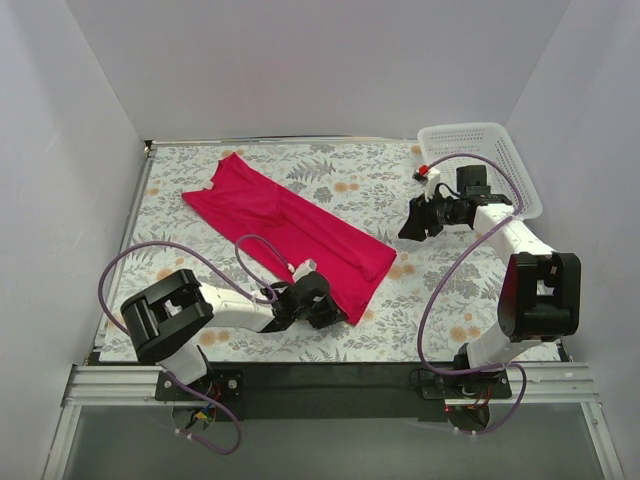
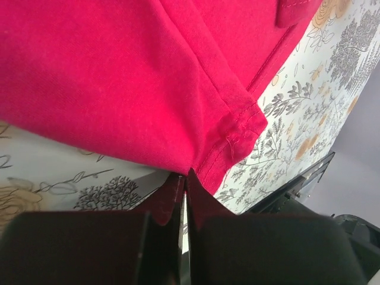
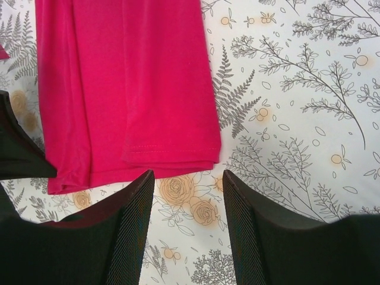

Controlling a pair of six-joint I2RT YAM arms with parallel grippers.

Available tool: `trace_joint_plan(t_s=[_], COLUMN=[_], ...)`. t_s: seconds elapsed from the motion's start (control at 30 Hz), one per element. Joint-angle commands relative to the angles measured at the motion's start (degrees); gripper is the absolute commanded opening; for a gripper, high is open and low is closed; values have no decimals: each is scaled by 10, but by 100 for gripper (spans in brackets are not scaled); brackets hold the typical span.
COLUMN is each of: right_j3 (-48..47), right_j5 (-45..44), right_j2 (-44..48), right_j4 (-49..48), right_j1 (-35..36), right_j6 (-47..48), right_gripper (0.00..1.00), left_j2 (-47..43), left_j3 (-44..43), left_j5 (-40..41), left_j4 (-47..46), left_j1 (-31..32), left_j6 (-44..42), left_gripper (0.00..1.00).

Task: Fold and stack the t-shirts
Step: Fold the tshirt

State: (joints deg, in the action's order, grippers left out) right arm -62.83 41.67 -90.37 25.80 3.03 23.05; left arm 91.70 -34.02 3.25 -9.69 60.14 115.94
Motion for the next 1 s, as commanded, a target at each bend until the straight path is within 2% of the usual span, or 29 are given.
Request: trace_joint_plan(t_s=[0.0, 0.17, 0.3, 0.47, 0.57, 0.6, 0.63, 0.7, 0.73, 0.83, 0.87, 0.9, 0.97], right_j3=[1, 3, 4, 6, 4, 3, -5, -20, -32, -106, -159, -186, -255], right_j5=[31, 36, 38, 39, 31, 25, 19, 12, 13, 26, 36, 47, 52], right_j2=[18, 19, 16, 11, 1, -7, -12, -37, -48, -117, -138, -187, -242], right_j4=[-1, -2, -2, -1, -1, -1, -1, -1, -1, 1, 0, -2, -1], right_j1=[-1, -1, -1, 1, 17, 35, 47, 85, 99, 141, 149, 162, 179], right_j6=[-4, -4, -1, 2, 7, 8, 9, 8, 5, -19, -43, -66, -111], right_gripper=[48, 48, 48, 48, 48, 48, 48, 49, 49, 50, 51, 52, 58], left_j2=[-22, -79, -157, -332, -417, -433, -450, -491, -502, -540, -550, -567, -586], left_j3=[34, 82, 127, 185, 186, 185, 183, 174, 167, 139, 131, 121, 88], left_j5=[43, 27, -2, -10, -4, -3, 0, 4, 11, 28, 39, 50, 108], left_j4=[91, 94, 140, 226, 299, 324, 332, 357, 365, 407, 415, 440, 472], left_j1=[5, 5, 5, 6, 7, 7, 7, 9, 9, 8, 9, 8, 8], left_j6=[407, 388, 371, 371, 364, 352, 343, 329, 309, 278, 265, 252, 215], left_gripper=[0, 0, 0, 0, 0, 3, 14, 31, 47, 55, 57, 58, 63])
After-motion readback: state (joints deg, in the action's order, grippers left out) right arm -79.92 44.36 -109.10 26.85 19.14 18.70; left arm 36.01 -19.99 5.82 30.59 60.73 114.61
